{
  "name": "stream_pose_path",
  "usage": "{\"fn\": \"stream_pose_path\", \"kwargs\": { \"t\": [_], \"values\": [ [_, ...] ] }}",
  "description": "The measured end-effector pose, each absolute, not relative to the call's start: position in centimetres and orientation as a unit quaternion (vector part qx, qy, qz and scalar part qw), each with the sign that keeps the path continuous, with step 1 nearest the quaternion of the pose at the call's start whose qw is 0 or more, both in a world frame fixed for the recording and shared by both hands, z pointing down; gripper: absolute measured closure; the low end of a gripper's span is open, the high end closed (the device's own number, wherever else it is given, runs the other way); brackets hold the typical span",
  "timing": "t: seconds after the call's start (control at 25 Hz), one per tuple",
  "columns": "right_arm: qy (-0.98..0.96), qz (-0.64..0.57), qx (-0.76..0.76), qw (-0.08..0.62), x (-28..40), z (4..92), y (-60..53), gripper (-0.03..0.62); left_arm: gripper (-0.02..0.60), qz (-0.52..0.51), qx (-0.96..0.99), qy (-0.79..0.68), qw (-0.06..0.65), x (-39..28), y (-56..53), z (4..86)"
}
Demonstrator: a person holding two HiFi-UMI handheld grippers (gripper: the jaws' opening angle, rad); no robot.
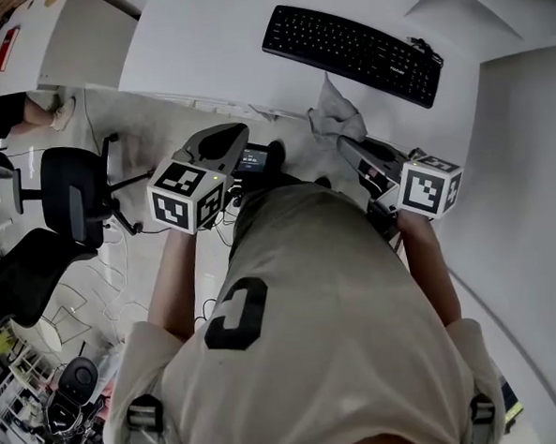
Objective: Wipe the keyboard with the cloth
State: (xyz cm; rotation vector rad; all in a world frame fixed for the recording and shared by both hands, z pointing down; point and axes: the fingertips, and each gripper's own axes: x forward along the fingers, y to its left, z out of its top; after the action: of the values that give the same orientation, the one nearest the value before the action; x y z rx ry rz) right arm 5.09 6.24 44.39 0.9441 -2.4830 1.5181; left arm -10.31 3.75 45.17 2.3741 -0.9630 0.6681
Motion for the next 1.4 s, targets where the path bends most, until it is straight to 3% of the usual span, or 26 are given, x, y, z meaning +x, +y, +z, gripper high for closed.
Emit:
{"fn": "stream_pose_path", "kwargs": {
  "t": [0.52,0.76,1.08,1.4],
  "values": [
    [-0.798,0.504,0.326,0.059,1.7,45.0,2.1,0.577,0.577,0.233,0.880,-0.334,0.246,-13.1,-0.4,45.3],
    [-0.747,0.582,0.317,-0.041,-2.3,45.6,-2.2,0.577,0.577,0.225,0.885,-0.321,0.251,-15.4,-2.7,45.6],
    [-0.639,0.675,0.350,-0.116,-5.5,50.2,-9.5,0.577,0.577,0.217,0.888,-0.310,0.261,-16.8,-5.0,45.6],
    [-0.617,0.685,0.381,-0.071,-6.4,55.4,-14.7,0.577,0.577,0.208,0.871,-0.345,0.280,-16.5,-5.3,46.2]
  ]
}}
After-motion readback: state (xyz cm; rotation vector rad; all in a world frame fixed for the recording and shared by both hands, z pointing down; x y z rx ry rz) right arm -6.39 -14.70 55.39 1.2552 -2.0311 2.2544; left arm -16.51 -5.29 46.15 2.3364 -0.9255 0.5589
